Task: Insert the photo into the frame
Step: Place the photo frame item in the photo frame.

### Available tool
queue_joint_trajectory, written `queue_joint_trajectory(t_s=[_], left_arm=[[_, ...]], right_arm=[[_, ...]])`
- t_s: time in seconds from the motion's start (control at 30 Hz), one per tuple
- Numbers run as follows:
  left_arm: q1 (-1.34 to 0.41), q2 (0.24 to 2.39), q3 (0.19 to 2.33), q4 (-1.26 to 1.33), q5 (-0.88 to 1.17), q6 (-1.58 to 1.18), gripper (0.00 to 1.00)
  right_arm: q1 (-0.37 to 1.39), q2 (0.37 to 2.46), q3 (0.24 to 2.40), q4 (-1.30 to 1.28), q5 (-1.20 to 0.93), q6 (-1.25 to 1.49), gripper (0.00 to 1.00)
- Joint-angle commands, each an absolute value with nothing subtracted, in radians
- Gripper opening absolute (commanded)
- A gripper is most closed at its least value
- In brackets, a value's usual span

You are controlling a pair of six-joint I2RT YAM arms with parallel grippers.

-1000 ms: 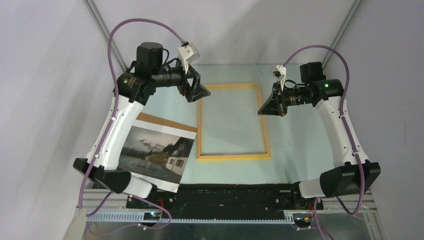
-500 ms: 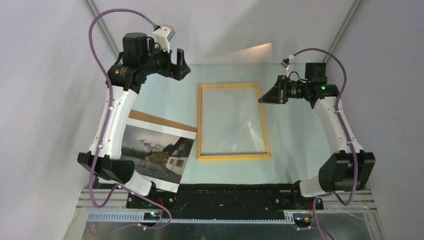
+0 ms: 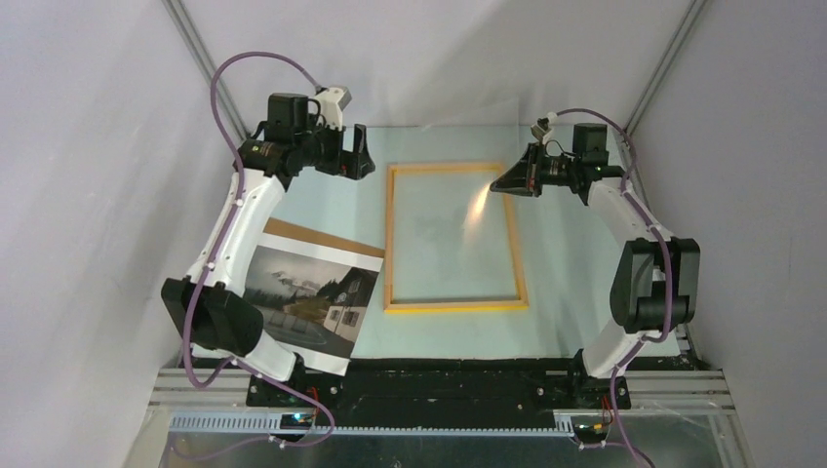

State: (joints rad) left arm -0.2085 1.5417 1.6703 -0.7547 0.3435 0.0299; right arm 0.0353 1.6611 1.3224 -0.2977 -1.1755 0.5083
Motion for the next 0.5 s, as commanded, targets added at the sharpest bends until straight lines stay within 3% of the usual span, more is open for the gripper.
queue_joint_trajectory(t_s=[0.0,0.47], left_arm=[[-0.181,1.567,1.650,-0.681,0.344,-0.025,1.00],[-0.153,1.645,1.656,-0.671,0.398,-0.054,1.00]], right_arm=[[0.049,1.704,1.319,-0.102,-1.229,0.633,0.00],[0.068,1.930,1.319,0.069,-1.302,0.658,0.00]])
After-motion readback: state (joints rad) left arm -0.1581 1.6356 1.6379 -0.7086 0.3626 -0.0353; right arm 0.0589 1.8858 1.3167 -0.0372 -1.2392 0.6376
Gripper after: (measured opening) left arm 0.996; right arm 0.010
